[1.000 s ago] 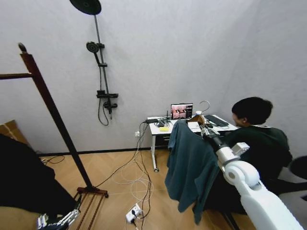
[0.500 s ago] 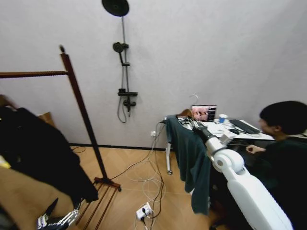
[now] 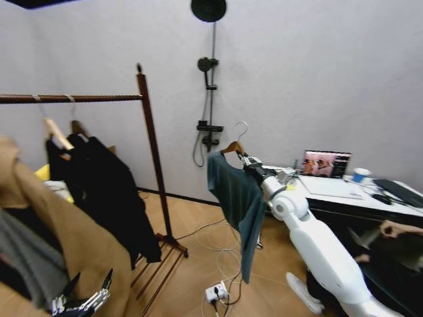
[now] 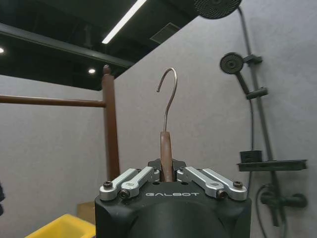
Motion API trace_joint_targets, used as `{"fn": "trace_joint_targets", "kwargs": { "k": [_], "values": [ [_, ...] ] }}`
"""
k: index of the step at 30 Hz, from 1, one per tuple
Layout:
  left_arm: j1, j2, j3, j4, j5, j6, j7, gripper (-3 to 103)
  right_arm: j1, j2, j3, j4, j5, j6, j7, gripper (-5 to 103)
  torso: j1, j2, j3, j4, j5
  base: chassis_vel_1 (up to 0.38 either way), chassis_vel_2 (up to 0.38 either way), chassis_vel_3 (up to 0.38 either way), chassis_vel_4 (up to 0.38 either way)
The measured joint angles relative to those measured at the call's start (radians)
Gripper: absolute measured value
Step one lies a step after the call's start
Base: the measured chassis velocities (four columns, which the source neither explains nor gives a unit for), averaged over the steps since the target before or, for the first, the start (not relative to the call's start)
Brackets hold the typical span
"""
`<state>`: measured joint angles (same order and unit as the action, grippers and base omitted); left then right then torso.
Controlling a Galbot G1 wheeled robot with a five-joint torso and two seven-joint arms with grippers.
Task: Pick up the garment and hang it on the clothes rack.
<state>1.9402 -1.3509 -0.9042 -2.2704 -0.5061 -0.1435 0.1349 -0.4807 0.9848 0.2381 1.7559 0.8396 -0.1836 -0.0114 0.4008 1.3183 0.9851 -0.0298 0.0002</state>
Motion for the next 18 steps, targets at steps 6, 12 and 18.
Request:
{"fn": "trace_joint_targets", "kwargs": {
  "k": [6,12,18],
  "values": [
    [0.0,0.0,0.0,0.0,0.0,0.0,0.0,100,0.027,0.006,-0.02,-0.015,0.001,0.001,-0.022,9,0.002,0.004,0.002,0.0001,-0.0001,0.128,0.127,0.125,0.12],
    [0.0,0.0,0.0,0.0,0.0,0.0,0.0,100,0.04,0.013,-0.03,-0.02,-0.003,0.002,-0.027,9,0.021,0.043,0.022,0.0001,0.0,0.069,0.081,0.083,0.089],
    [0.0,0.0,0.0,0.0,0.0,0.0,0.0,100,0.054,0.002,-0.04,-0.014,-0.008,0.002,-0.03,9,0.039,0.081,0.041,-0.0005,-0.0002,0.009,0.004,0.004,0.004]
  ]
}}
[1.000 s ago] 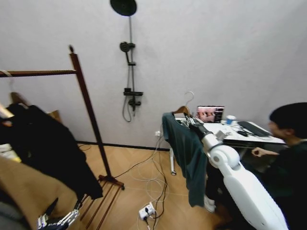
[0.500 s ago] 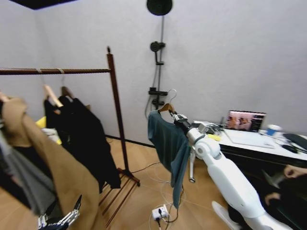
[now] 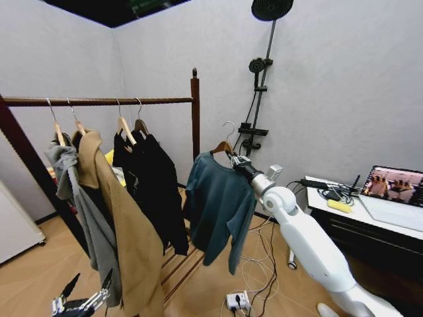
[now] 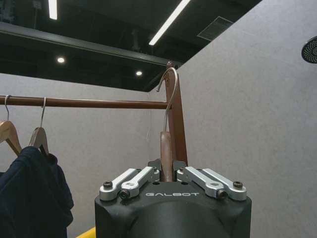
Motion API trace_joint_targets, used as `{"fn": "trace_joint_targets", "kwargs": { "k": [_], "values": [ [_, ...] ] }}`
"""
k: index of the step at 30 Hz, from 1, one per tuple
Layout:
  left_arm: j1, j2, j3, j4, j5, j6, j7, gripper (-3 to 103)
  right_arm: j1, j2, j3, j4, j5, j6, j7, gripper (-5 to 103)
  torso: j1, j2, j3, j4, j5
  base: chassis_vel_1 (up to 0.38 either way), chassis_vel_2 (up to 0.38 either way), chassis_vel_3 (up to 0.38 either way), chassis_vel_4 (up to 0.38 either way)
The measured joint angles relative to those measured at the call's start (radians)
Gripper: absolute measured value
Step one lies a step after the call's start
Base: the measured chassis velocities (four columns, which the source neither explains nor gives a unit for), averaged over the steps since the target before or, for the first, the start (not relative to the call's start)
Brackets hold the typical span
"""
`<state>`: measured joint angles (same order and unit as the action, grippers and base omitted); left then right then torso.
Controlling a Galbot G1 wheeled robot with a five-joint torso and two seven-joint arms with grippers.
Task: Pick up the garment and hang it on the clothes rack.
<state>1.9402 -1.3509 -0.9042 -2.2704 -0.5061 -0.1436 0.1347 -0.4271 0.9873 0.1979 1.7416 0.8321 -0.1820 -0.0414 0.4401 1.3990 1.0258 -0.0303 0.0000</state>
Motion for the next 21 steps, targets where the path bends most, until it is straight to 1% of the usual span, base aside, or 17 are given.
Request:
{"fn": "trace_joint_targets", "kwargs": {
  "k": [6,11,15,17,19,21],
  "values": [
    [0.0,0.0,0.0,0.0,0.0,0.0,0.0,100,0.006,0.001,-0.023,0.014,-0.011,0.0,-0.007,9,0.009,0.016,0.007,-0.0001,0.0001,0.0,0.0,0.0,0.0],
    [0.0,0.0,0.0,0.0,0.0,0.0,0.0,100,0.055,0.015,-0.071,0.003,-0.017,-0.003,-0.009,9,0.013,0.025,0.012,-0.0001,-0.0001,0.0,0.0,0.0,0.0],
    [0.0,0.0,0.0,0.0,0.0,0.0,0.0,100,0.134,0.052,-0.126,-0.049,-0.026,-0.004,-0.011,9,0.014,0.025,0.012,-0.0001,-0.0003,0.0,0.0,0.0,0.0],
    [0.0,0.0,0.0,0.0,0.0,0.0,0.0,100,0.145,0.062,-0.135,-0.059,-0.027,-0.003,-0.011,9,0.014,0.025,0.012,-0.0001,-0.0005,0.0,0.0,0.0,0.0],
    [0.0,0.0,0.0,0.0,0.0,0.0,0.0,100,0.165,0.094,-0.16,-0.081,-0.035,-0.001,-0.012,9,0.013,0.024,0.012,-0.0001,-0.0001,0.0,0.0,0.0,0.0],
    [0.0,0.0,0.0,0.0,0.0,0.0,0.0,100,0.171,0.105,-0.166,-0.088,-0.038,-0.001,-0.013,9,0.013,0.024,0.012,0.0001,0.0,0.0,0.0,0.0,0.0]
  ]
}}
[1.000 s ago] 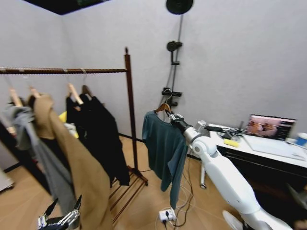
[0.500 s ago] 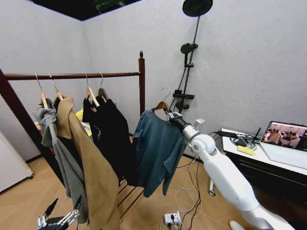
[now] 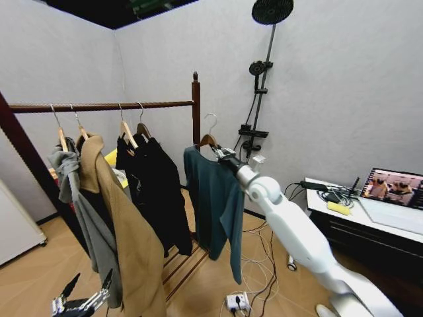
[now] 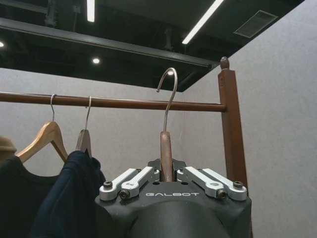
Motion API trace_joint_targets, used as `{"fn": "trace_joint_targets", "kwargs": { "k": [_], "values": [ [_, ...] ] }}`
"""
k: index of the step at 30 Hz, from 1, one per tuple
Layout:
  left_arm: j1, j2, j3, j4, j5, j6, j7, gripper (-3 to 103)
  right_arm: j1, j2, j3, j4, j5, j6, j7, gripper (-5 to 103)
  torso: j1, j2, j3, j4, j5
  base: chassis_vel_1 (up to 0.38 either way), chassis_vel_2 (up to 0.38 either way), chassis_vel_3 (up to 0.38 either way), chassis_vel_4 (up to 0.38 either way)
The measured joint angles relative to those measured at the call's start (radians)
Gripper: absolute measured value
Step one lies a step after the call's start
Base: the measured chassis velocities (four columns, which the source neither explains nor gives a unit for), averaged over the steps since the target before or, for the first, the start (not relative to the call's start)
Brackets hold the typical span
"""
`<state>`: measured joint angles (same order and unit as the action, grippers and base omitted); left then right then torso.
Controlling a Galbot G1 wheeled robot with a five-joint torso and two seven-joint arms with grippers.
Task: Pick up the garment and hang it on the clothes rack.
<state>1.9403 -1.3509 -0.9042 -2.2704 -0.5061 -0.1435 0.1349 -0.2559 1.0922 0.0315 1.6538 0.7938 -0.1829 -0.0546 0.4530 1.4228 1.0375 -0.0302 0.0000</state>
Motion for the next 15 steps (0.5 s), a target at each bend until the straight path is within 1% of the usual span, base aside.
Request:
{"fn": "trace_joint_targets", "kwargs": {
  "k": [4,7,15],
  "values": [
    [0.0,0.0,0.0,0.0,0.0,0.0,0.0,100,0.025,0.015,-0.013,-0.021,-0.003,0.002,-0.008,9,-0.001,-0.001,-0.001,-0.0004,-0.0002,0.012,0.013,0.009,0.011],
    [0.0,0.0,0.0,0.0,0.0,0.0,0.0,100,0.04,0.028,-0.016,-0.041,-0.003,0.004,-0.012,9,-0.002,-0.002,-0.001,-0.0002,0.0,0.047,0.049,0.043,0.05],
    [0.0,0.0,0.0,0.0,0.0,0.0,0.0,100,0.065,0.044,-0.022,-0.089,-0.012,0.021,-0.039,9,-0.003,-0.004,-0.002,-0.0002,-0.0001,0.078,0.071,0.066,0.08]
  ]
}}
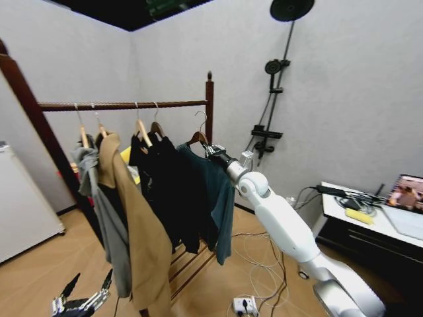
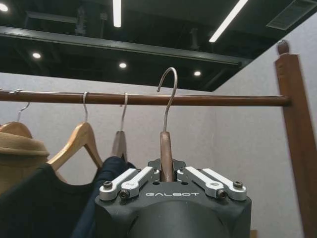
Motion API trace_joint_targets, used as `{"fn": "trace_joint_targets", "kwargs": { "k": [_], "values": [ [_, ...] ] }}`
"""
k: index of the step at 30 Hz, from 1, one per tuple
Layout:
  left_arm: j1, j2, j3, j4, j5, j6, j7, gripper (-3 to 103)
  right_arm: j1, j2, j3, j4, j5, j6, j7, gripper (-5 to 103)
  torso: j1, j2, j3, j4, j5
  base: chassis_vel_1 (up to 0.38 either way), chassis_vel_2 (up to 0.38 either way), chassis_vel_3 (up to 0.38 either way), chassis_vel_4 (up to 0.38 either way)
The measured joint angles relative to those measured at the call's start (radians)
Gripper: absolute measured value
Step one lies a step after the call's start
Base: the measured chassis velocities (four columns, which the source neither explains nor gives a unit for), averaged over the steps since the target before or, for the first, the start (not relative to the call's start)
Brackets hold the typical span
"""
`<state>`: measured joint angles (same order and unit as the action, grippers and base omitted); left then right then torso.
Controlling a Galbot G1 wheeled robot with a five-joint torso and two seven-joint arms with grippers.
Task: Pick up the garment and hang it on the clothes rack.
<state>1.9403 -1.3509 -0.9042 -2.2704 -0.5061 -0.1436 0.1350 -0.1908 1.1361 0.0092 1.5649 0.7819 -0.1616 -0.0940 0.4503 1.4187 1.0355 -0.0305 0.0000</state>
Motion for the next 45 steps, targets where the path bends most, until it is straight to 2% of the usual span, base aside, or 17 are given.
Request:
{"fn": "trace_joint_targets", "kwargs": {
  "k": [9,15,19,23,36,39,45],
  "values": [
    [0.0,0.0,0.0,0.0,0.0,0.0,0.0,100,0.005,-0.017,0.014,-0.031,-0.009,0.016,-0.03,9,-0.001,-0.002,-0.001,0.0008,0.0001,0.098,0.097,0.103,0.097],
    [0.0,0.0,0.0,0.0,0.0,0.0,0.0,100,0.026,-0.036,0.057,-0.043,-0.025,0.017,-0.03,9,-0.001,-0.002,-0.001,0.0,0.0002,0.035,0.036,0.034,0.03],
    [0.0,0.0,0.0,0.0,0.0,0.0,0.0,100,0.084,-0.037,0.072,-0.102,-0.015,0.022,-0.029,9,-0.002,-0.002,-0.001,0.0,0.0004,0.0,0.0,0.0,0.0],
    [0.0,0.0,0.0,0.0,0.0,0.0,0.0,100,0.159,-0.04,0.038,-0.163,0.006,0.022,-0.039,9,-0.002,-0.003,-0.001,0.0,0.0,0.0,0.0,0.0,0.0],
    [0.0,0.0,0.0,0.0,0.0,0.0,0.0,100,0.328,0.047,-0.061,-0.353,-0.007,0.015,-0.047,9,-0.002,-0.003,-0.001,0.0,-0.0001,0.0,0.0,0.0,0.0],
    [0.0,0.0,0.0,0.0,0.0,0.0,0.0,100,0.409,0.108,-0.11,-0.495,-0.042,-0.009,-0.023,9,-0.002,-0.003,-0.001,0.0001,0.0,0.0,0.0,0.0,0.0],
    [0.0,0.0,0.0,0.0,0.0,0.0,0.0,100,0.406,0.1,-0.131,-0.502,-0.073,-0.076,0.009,9,-0.002,-0.004,-0.001,0.0001,0.0001,0.0,0.0,0.0,0.0]
  ]
}}
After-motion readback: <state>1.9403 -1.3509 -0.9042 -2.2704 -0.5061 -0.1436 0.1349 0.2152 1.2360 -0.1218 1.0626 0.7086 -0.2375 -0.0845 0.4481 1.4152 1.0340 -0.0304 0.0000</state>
